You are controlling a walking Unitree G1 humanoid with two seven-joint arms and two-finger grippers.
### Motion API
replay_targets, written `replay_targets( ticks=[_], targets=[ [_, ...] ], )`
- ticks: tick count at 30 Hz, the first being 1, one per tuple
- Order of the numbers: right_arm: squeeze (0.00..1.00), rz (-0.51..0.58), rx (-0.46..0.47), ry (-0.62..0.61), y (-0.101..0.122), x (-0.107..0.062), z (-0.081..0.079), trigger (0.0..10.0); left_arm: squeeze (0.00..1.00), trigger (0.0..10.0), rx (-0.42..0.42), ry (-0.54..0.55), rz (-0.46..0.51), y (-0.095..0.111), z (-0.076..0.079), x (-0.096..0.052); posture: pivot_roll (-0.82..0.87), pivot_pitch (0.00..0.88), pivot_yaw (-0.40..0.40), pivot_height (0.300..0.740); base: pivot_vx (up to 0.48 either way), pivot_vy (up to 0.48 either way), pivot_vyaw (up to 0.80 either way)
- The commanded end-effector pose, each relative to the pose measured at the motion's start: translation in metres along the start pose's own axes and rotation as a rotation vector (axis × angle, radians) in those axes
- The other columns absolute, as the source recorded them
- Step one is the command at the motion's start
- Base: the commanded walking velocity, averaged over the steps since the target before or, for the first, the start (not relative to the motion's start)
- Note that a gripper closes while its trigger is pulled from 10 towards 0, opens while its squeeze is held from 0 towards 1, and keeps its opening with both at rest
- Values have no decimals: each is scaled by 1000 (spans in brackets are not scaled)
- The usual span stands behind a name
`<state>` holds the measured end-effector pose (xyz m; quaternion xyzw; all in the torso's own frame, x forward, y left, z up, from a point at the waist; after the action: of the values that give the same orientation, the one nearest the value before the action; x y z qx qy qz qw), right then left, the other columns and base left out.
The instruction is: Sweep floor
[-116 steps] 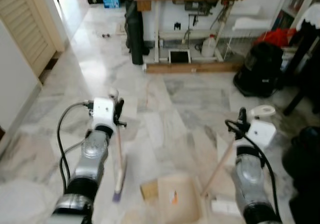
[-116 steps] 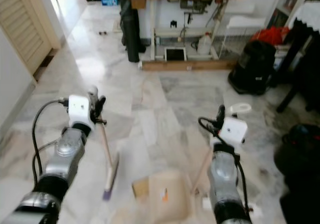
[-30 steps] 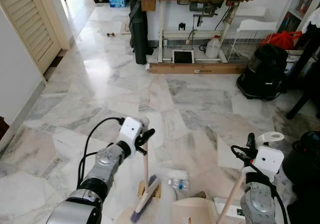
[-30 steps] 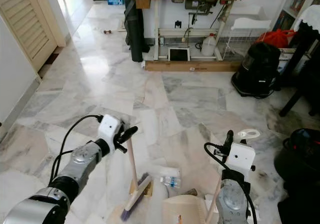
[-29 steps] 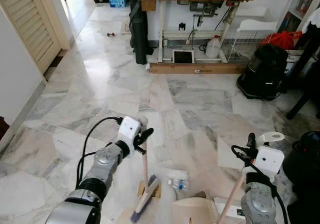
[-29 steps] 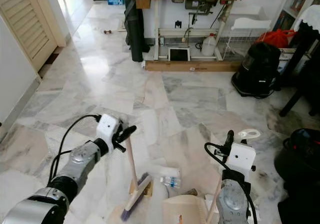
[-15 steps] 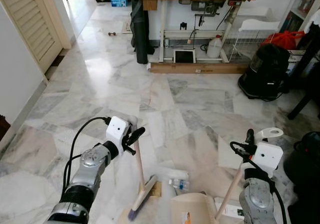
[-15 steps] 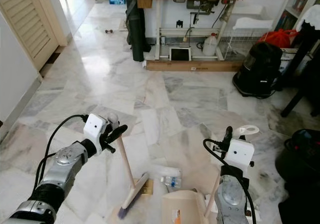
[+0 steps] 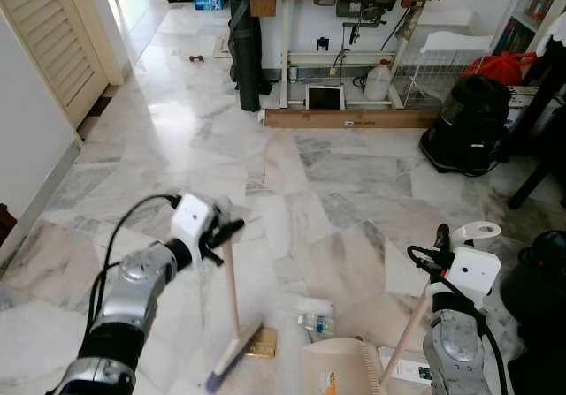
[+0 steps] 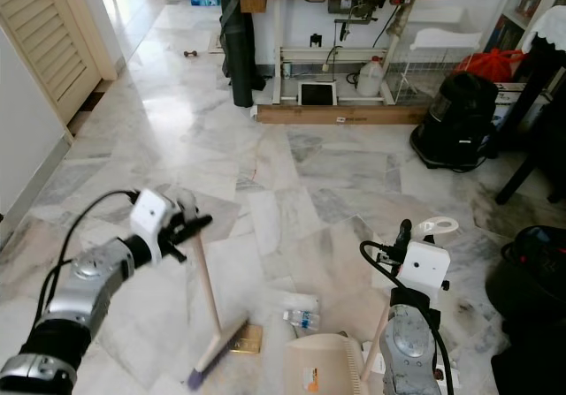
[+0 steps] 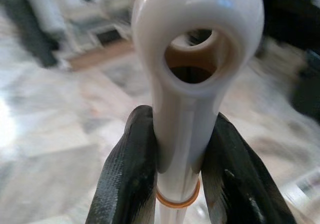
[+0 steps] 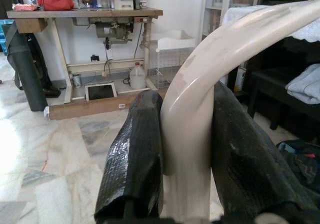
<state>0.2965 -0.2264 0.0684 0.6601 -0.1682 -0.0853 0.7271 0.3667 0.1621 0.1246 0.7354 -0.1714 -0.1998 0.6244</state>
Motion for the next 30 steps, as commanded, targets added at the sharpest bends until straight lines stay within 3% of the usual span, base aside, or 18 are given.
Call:
replay_targets(
  ticks=[1,5,12,17,20,26,30],
  targets=[
    [0,11,6,-11,2,2,3,10000,0,10000,35,79,119,36,-18,2,66,40,9,740,0,0,0],
    [0,12,7,-11,2,2,3,10000,0,10000,-11,205,222,58,-33,2,63,44,8,740,0,0,0],
    [0,13,6,-11,3,3,3,10000,0,10000,13,302,265,59,-38,4,58,46,6,740,0,0,0],
    [0,14,6,-11,3,3,3,10000,0,10000,28,292,235,47,-26,13,53,47,6,740,0,0,0],
    [0,14,7,-11,3,2,3,10000,0,10000,55,274,204,34,-12,21,50,49,6,740,0,0,0],
    [0,14,9,-11,3,1,1,10000,0,10000,13,267,123,5,2,26,42,54,8,740,0,0,0],
    [0,13,10,-13,3,0,2,10000,0,10000,2,218,96,-2,12,29,41,57,10,740,0,0,0]
  ],
)
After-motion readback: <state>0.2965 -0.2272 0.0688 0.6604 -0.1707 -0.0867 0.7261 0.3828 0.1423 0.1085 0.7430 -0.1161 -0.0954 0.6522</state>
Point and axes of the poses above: a point about 5 cm out from each wrist's last joint towards the gripper, its own x axis pointing out of the wrist towards the gripper, its own y axis along the axis of the wrist's last joint, z = x × y, the point moved 3 cm from there along x, pointing out of the wrist towards the gripper, and after that the axes turned 1 degree about -x, right-handed, at the moved point
